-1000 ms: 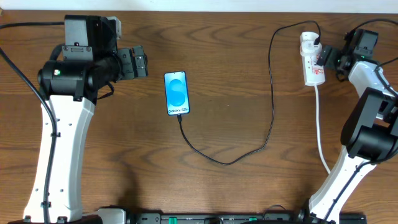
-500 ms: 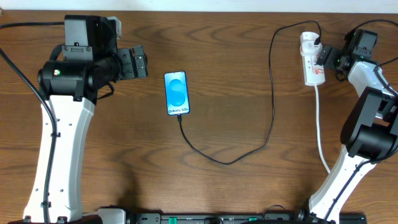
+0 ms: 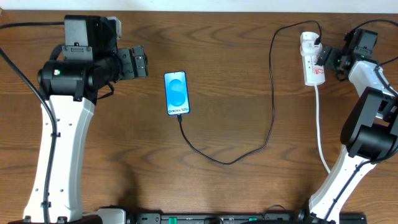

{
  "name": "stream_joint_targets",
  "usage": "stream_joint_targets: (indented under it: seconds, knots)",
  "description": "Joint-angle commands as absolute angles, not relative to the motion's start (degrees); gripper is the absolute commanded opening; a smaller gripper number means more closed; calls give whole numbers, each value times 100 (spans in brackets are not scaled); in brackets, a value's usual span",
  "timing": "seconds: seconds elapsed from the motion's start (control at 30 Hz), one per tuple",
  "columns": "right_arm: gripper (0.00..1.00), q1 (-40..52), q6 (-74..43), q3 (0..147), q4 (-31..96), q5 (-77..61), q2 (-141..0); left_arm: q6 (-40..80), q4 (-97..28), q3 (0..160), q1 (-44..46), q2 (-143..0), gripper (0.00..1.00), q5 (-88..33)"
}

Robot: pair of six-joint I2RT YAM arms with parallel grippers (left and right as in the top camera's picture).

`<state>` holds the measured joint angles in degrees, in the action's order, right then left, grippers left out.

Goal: Plug charger to phone and switch on socket

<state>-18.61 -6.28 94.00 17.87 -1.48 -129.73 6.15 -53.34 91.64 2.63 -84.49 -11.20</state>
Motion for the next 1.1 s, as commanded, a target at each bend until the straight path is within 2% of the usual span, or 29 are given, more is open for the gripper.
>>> stream_joint_targets:
  seconds: [0.0,0.53,1.07]
  knots:
    - [98,-1833,-543,9395,1931,207,-13131,602,-5336,9216,252,-8390,98,-1063]
    - [99,-1844,-504,9472,1872,285,-13242,602,-5336,9214,252,-8390,98,-1063]
    - [98,-1844,-388,10079,2613,-99,-12774,602,-5334,9212,252,-8390,98,-1063]
